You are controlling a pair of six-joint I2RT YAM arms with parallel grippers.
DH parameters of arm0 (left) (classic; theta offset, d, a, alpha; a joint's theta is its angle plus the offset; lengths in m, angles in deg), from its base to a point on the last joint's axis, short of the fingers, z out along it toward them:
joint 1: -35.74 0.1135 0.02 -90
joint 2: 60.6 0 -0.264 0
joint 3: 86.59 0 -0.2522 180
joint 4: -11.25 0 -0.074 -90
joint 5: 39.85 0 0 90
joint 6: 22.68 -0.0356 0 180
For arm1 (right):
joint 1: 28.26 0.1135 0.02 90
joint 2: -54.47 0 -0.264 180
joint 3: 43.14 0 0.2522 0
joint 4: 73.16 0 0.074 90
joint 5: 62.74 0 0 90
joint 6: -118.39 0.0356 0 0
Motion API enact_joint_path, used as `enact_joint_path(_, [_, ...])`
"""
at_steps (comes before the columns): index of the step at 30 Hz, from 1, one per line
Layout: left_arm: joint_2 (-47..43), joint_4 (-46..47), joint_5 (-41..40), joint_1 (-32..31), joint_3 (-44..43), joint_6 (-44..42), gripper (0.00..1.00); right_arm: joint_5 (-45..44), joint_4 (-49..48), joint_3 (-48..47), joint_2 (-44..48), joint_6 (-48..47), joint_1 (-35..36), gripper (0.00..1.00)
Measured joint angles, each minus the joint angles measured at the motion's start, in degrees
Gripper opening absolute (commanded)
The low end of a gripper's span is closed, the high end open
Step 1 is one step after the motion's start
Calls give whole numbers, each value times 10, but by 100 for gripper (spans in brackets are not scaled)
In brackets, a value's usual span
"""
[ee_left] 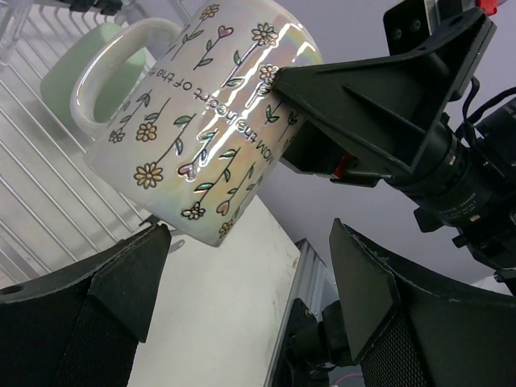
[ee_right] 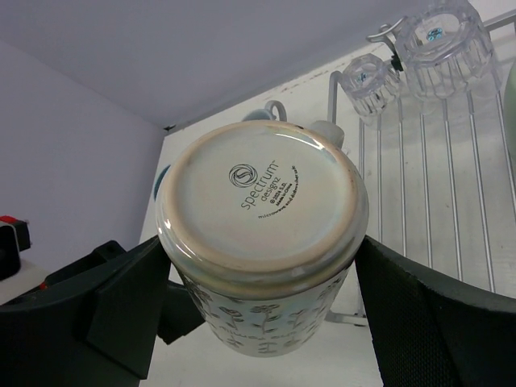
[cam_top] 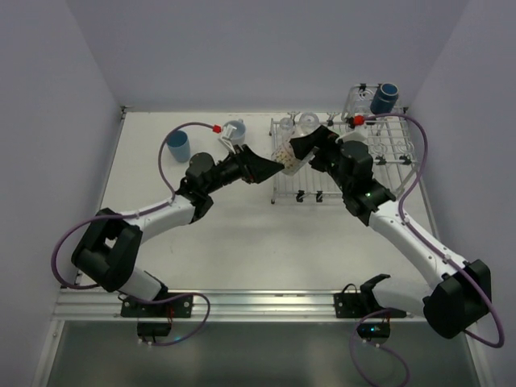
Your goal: Unload the cups from the dish rack
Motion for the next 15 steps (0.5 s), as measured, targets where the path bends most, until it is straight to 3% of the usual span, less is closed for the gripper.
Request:
enact_joint_path(10, [28,13,-14,-5,-12,7,84,21,-13,4,11,30,-16,44])
enact_joint_path(15, [58,64,-15,-5,-25,27,68,44,-33,20,13,50,-20,44])
